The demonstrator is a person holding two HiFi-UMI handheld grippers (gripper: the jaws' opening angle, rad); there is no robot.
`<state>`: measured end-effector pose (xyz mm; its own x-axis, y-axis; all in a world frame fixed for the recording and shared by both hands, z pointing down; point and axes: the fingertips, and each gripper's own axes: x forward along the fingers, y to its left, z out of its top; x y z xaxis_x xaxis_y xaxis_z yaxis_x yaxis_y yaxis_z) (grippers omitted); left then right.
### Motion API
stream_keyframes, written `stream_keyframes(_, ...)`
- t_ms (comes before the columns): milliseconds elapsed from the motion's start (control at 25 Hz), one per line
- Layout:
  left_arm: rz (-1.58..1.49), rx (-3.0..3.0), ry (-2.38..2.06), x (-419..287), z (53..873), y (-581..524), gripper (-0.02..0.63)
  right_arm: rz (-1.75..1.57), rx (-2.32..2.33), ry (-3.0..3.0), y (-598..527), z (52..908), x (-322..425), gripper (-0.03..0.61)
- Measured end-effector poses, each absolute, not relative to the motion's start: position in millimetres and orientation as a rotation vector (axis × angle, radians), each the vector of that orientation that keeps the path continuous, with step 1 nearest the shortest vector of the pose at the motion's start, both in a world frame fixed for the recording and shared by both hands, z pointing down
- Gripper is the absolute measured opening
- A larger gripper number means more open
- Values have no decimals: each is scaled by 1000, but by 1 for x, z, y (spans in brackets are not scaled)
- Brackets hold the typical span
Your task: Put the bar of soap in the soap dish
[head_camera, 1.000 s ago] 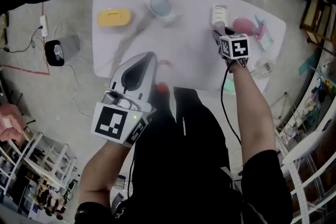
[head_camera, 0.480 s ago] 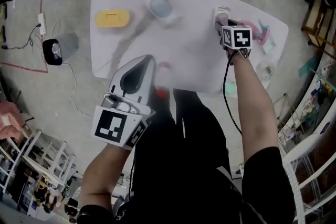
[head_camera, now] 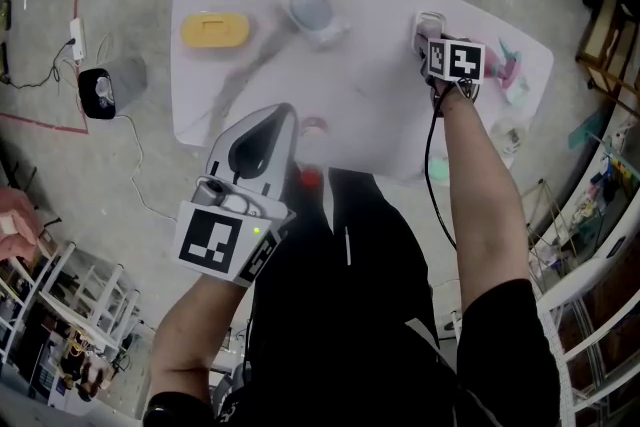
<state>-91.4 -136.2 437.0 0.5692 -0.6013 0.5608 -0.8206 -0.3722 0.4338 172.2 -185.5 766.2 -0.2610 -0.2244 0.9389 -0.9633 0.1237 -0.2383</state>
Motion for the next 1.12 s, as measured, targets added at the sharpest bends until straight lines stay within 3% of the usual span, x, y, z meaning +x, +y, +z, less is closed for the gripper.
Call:
stream_keyframes(480, 445, 2102, -1123, -100, 444, -124, 9, 1309, 1327, -1550, -198, 766, 172, 215)
stream_keyframes(1120, 439, 2108, -1093, -96, 445, -107, 9, 1093, 1157, -1607, -152, 733, 159, 213)
